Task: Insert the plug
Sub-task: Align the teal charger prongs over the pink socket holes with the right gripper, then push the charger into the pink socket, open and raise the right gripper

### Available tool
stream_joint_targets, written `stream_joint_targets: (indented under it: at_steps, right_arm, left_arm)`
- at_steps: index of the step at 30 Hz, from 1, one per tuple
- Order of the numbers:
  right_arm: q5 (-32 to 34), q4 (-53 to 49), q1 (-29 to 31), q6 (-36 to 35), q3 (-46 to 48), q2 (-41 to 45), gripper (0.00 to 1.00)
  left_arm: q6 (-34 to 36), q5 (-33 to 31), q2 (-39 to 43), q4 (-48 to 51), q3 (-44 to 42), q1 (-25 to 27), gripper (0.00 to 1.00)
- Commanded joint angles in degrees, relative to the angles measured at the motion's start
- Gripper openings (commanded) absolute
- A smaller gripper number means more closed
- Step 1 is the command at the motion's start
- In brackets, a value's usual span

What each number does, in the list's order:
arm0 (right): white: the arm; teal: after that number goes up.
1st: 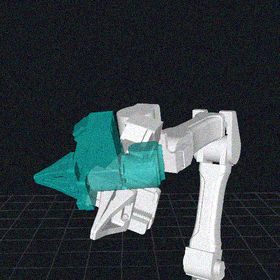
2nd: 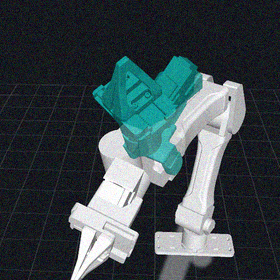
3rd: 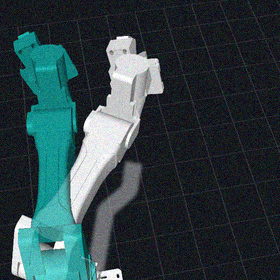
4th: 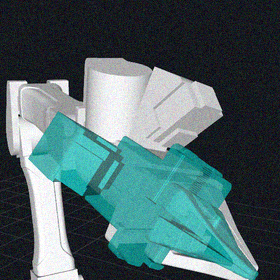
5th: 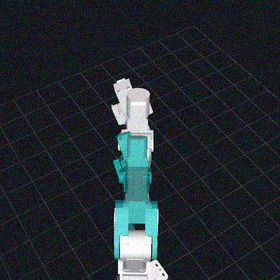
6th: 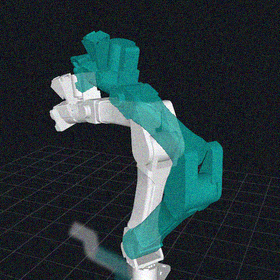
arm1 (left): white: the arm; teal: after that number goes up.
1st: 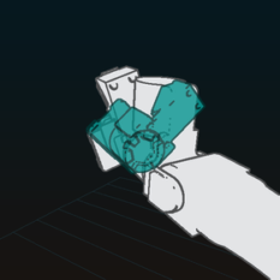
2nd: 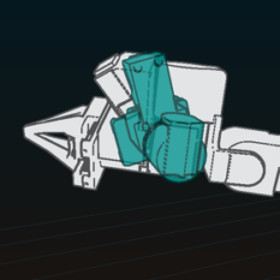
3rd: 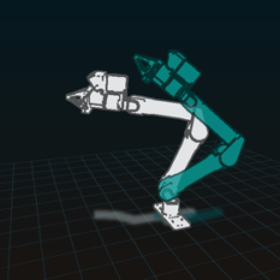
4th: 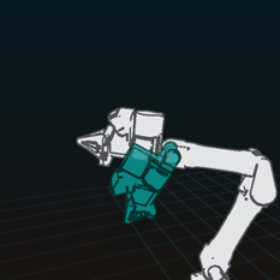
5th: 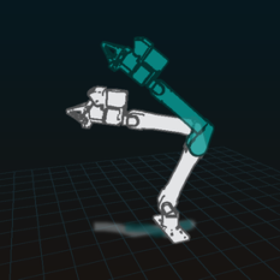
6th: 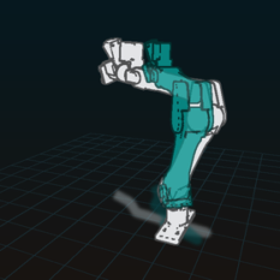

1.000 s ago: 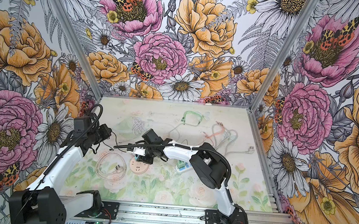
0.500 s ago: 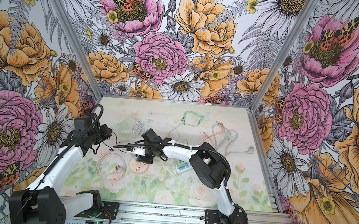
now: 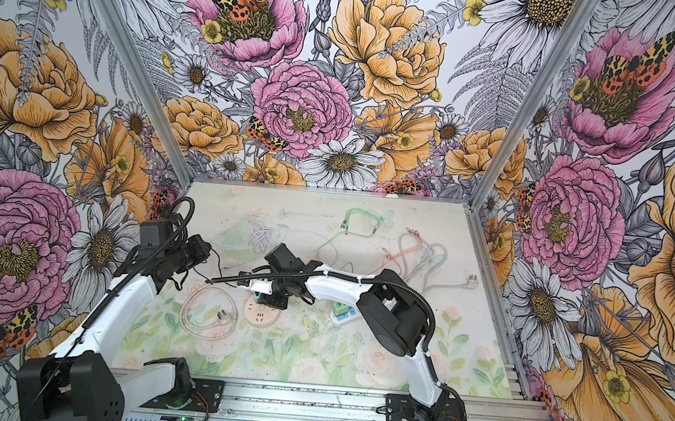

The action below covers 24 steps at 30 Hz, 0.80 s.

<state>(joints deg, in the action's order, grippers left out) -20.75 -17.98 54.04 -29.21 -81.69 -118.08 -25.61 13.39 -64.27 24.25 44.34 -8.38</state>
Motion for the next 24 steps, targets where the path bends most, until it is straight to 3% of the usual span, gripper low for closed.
stream_joint_targets:
  at_steps: [1,6,24]
  right_arm:
    - [4.9,-17.5,0.1,-1.6,5.3,-3.8,0.28]
    - [6.1,-17.5,-0.3,-0.7,4.5,-2.8,0.34]
    - [4.8,-17.4,-2.1,0.4,4.5,3.0,0.35]
  left_arm:
    - [-0.2,0.9,0.8,0.5,0.7,0.5,0.13]
    - [-0.4,0.8,1.3,0.5,0.2,0.5,0.13]
    - [-0.6,0.8,2.8,0.5,-1.0,0.6,0.14]
